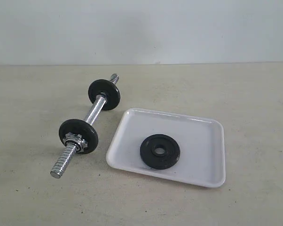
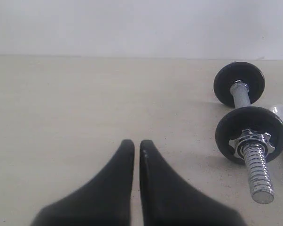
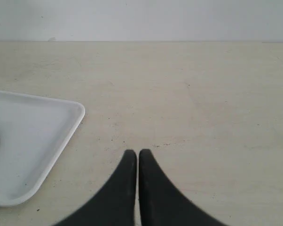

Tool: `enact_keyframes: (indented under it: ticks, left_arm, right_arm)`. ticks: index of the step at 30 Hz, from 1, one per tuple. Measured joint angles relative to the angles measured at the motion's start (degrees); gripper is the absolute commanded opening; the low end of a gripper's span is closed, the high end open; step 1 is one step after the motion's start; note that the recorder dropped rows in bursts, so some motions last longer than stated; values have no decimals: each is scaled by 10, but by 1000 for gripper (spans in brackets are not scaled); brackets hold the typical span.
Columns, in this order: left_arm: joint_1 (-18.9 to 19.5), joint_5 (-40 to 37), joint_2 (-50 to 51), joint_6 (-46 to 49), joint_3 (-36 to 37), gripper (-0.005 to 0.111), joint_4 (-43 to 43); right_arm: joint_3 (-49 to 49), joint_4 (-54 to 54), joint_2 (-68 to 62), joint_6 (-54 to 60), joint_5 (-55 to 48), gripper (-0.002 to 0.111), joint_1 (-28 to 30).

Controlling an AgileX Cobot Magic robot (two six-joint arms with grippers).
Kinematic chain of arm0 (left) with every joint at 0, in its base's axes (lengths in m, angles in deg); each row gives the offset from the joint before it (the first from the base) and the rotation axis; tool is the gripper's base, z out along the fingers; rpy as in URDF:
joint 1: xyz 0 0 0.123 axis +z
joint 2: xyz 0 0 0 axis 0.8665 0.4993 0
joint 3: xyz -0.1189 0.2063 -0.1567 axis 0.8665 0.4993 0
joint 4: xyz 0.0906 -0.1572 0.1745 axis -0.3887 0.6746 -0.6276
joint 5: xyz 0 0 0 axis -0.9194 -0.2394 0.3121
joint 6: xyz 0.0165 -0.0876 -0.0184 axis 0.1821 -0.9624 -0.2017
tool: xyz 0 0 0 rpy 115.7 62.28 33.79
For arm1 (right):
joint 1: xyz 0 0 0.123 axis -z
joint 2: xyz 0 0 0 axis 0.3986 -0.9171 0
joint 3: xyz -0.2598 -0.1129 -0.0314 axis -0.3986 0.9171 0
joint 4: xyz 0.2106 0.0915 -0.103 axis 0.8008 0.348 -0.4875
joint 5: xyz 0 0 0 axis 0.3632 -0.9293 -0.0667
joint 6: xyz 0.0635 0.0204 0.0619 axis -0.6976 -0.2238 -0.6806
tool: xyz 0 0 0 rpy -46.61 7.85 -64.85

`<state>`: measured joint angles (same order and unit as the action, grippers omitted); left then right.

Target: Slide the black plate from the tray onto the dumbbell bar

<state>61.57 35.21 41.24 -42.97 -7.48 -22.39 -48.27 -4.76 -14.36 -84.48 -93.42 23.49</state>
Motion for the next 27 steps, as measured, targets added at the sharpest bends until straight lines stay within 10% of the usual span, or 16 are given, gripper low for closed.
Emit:
enact_keyframes:
  ticks: [27]
  left_arm:
    - [0,0,0,16,0,4,-17]
  right_arm:
    - [0,0,0,0,57,0,0]
